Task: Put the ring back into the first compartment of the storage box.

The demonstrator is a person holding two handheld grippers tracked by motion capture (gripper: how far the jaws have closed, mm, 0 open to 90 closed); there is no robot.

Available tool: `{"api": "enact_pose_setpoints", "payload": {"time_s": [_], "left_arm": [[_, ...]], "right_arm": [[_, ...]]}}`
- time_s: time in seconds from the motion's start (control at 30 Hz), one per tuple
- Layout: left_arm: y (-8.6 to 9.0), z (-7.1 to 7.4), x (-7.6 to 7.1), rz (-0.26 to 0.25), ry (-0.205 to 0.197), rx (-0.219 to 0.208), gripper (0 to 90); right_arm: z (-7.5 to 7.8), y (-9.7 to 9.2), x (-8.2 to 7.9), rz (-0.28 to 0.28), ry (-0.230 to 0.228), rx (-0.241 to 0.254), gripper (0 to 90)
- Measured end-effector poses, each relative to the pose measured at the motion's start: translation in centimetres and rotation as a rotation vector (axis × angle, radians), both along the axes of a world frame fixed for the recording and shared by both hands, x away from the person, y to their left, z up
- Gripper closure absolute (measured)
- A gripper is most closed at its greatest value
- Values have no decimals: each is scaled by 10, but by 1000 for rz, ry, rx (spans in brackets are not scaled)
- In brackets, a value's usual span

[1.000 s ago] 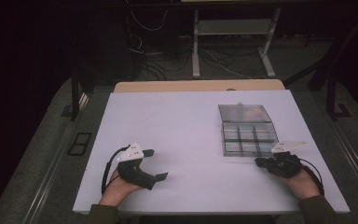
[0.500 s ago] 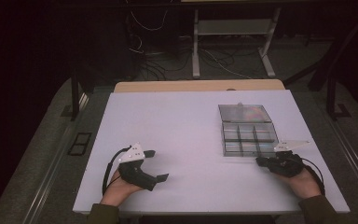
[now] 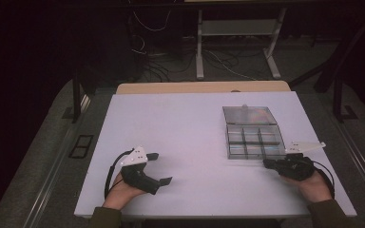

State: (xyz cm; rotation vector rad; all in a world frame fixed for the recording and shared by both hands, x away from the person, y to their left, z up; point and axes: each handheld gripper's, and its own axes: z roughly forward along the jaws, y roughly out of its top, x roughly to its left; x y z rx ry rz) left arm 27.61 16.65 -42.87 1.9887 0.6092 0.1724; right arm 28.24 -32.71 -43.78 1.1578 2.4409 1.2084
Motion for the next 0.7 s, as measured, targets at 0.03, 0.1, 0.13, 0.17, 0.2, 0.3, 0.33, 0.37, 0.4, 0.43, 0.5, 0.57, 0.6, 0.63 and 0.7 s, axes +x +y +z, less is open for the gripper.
{"api": "enact_pose_setpoints", "payload": {"time_s": [0.03, 0.1, 0.13, 0.17, 0.2, 0.3, 0.33, 0.37, 0.4, 0.43, 0.5, 0.57, 0.6, 0.63, 0.7], "left_arm": [[0, 0, 0, 0, -1, 0, 0], [1, 0, 0, 0, -1, -6, 0], [1, 0, 0, -1, -3, -5, 0], [1, 0, 0, 0, -4, -9, 0], [0, 0, 0, -2, -6, -10, 0], [0, 0, 0, -7, -8, -8, 0], [-1, -1, 0, -6, -7, -8, 0], [-1, -1, 0, -6, -6, -8, 0], [-1, -2, 0, -12, -6, -5, 0], [-2, -2, 0, -14, -6, -2, 0], [-2, -3, 0, -15, -1, -10, 0], [-3, -4, -1, -14, 3, -13, 0], [-3, -5, -1, -15, 4, -15, 0], [-3, -5, -1, -16, 6, -14, 0], [-4, -5, -2, -17, 6, -13, 0]], "right_arm": [[1, 0, -1, -2, 3, 6, 877], [2, -1, -2, -6, 7, 12, 877], [3, -2, -1, -4, -1, 15, 877], [4, -3, -2, -4, -2, 18, 877], [5, -3, -3, -9, -1, 22, 877], [7, -4, -4, -9, -4, 29, 877], [8, -4, -5, -8, -4, 31, 877], [8, -4, -5, -6, -6, 32, 876], [9, -3, -5, -4, -10, 34, 876], [10, -3, -5, -5, -9, 37, 876], [11, -3, -5, 0, -13, 41, 877], [13, -3, -6, 2, -17, 46, 877], [14, -2, -7, 1, -17, 49, 877], [15, -2, -7, 9, -23, 50, 876], [18, -1, -7, 11, -28, 56, 877]]}}
